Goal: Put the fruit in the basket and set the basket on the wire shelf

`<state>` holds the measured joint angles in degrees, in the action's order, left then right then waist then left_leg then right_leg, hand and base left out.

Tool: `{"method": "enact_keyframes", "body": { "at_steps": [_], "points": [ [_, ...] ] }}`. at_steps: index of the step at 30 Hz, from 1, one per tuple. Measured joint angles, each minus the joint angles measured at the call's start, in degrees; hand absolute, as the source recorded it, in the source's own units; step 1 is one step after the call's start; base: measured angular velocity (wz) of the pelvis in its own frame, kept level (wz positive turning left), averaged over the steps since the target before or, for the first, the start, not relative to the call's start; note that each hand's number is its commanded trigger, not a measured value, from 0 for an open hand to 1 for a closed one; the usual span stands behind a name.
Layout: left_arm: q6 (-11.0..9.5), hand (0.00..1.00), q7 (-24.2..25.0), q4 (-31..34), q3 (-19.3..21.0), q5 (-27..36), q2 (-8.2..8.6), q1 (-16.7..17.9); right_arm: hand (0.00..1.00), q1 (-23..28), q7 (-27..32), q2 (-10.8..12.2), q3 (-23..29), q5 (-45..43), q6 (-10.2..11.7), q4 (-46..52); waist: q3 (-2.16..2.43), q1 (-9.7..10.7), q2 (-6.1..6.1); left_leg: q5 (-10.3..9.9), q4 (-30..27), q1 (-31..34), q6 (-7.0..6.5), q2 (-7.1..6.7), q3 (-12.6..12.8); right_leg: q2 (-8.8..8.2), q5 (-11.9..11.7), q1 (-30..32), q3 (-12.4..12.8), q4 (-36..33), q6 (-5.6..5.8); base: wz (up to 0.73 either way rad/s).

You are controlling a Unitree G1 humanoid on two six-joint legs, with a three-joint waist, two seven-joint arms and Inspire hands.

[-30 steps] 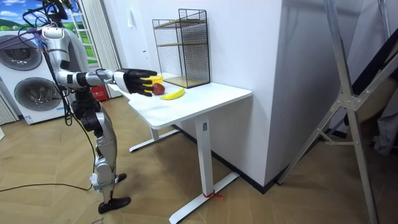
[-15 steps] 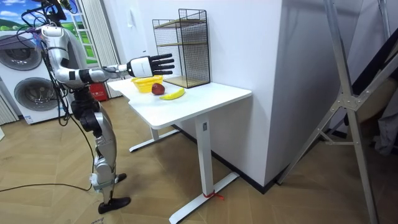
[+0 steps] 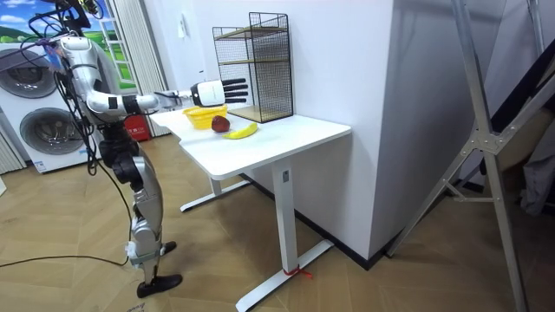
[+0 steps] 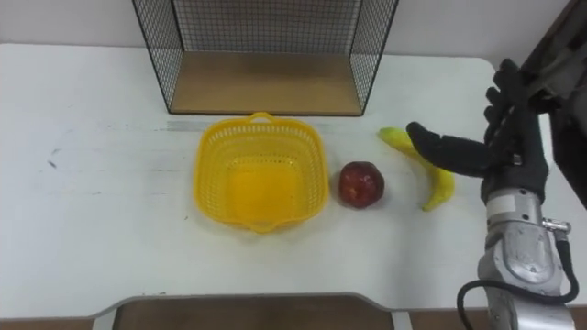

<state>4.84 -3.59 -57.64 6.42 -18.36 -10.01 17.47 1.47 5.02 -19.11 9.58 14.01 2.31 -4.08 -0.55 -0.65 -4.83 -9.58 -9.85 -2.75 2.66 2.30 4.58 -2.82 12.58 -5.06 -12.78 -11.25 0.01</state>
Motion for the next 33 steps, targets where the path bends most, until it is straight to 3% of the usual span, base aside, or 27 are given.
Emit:
{"method": "enact_keyframes", "body": {
  "at_steps": [12,17,33],
  "points": [
    [-0.1,0.00,0.2,-0.1,0.1,-1.9,-0.34,-0.3,0.00,-0.2,-6.1,-0.3,-1.7,-3.6,-0.2,-0.1,0.26,-1.2,-0.39,0.0,-0.3,-0.7,0.00,0.00,0.0,0.02,-0.1,-1.1,0.1,0.7,-0.08,0.00],
    [-0.1,0.00,0.2,0.0,0.1,-2.6,-0.46,-0.7,0.00,-0.2,-7.9,-0.4,-2.5,-3.6,-1.2,-0.1,0.23,-1.4,-0.62,0.0,0.0,-1.1,0.00,0.00,0.0,0.02,-0.1,-1.7,0.0,0.6,-0.07,0.00],
    [-0.1,0.00,0.2,-0.1,-1.0,-2.6,-1.78,-1.5,0.00,-0.1,-13.0,-0.4,-5.8,-3.8,-1.2,-2.3,0.08,-1.3,-0.53,0.0,-0.7,-0.9,0.00,0.00,0.1,-0.02,-0.2,-1.9,-0.4,0.7,-0.04,0.01]
  ]
}}
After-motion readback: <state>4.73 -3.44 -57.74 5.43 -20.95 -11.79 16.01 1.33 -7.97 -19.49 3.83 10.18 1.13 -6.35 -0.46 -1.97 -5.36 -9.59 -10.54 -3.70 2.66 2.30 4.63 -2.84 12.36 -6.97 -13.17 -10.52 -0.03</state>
